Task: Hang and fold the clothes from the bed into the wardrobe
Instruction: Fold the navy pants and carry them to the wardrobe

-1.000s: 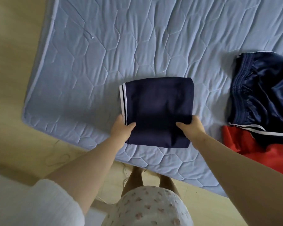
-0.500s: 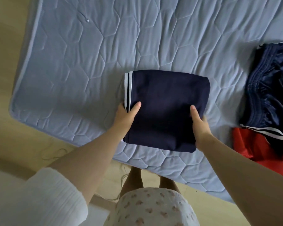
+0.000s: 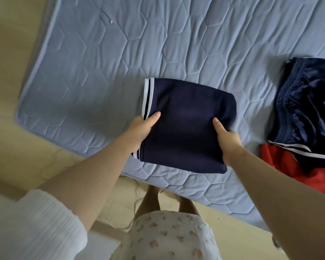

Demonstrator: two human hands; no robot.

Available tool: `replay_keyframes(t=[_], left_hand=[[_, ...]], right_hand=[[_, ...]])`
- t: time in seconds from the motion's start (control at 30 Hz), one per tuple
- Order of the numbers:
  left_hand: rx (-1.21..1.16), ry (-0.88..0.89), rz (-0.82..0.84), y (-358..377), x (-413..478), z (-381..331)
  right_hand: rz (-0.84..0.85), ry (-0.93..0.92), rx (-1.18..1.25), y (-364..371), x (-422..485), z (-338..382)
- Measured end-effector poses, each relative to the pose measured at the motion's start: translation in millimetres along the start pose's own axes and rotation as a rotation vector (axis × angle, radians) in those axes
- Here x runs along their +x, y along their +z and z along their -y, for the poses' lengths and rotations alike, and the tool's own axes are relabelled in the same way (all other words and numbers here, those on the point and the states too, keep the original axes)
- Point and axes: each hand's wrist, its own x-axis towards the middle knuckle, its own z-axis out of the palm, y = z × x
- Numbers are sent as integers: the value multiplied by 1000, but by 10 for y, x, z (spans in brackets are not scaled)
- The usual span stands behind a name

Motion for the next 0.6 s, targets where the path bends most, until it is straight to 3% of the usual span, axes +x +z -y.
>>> replay_keyframes(t=[0.27,0.6], left_hand=[[-81,161,-47,-583,-960,-722],[-222,421,-283,-1517,-2731,-1843]], right_hand=[[79,-181,58,29,-1013,712],[259,-566,27,116,-2794,2069]])
